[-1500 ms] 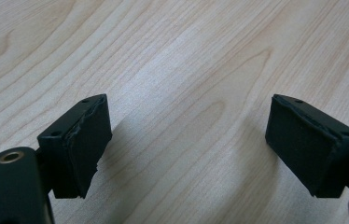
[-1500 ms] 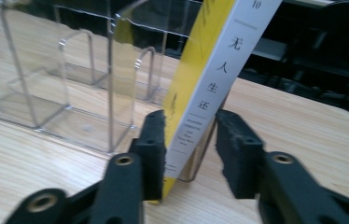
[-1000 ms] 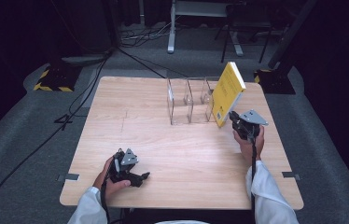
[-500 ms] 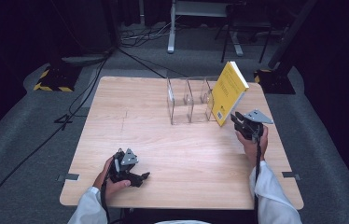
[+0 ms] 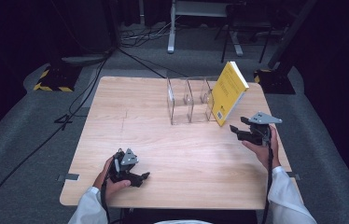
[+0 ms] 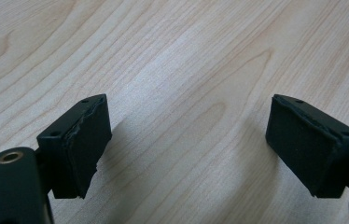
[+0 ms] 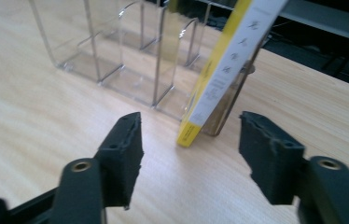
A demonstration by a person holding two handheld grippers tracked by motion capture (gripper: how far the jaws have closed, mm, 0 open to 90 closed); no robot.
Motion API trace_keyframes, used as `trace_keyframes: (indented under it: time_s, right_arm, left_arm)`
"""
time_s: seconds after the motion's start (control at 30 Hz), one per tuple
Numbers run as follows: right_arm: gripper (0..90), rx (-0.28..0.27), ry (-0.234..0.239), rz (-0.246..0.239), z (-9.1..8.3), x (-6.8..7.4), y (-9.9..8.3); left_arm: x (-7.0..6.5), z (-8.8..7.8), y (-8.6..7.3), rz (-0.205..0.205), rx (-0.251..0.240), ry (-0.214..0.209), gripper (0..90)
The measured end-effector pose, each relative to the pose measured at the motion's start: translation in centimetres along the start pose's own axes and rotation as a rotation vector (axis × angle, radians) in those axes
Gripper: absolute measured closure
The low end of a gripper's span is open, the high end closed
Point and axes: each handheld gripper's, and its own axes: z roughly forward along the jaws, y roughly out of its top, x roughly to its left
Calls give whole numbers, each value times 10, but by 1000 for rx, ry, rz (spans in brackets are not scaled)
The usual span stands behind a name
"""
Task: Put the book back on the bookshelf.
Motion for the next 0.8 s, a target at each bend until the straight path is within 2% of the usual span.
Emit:
trace_keyframes:
  time_s: [0.13, 0.27, 0.43, 0.57, 0.67, 0.7, 0.8]
  right_arm:
    - [344, 46, 44, -41, -9, 5, 1]
    - [340, 53, 62, -61, -18, 8, 1]
    - [321, 84, 79, -119, -25, 14, -1]
    - [298, 121, 62, -148, -27, 19, -4]
    - [293, 125, 75, -168, -31, 23, -8]
    - [290, 134, 83, -161, -32, 24, -9]
    - [291, 139, 76, -189, -37, 27, -14]
  left_arm:
    - [0, 0, 0, 0, 0, 0, 147]
    - [0, 0, 0, 0, 0, 0, 147]
    - [0, 0, 0, 0, -1, 0, 147]
    - [0, 0, 0, 0, 0, 0, 147]
    - [0, 0, 0, 0, -1, 0, 147]
    - [0, 0, 0, 0, -1, 0, 147]
    - [0, 0, 0, 0, 0, 1, 147]
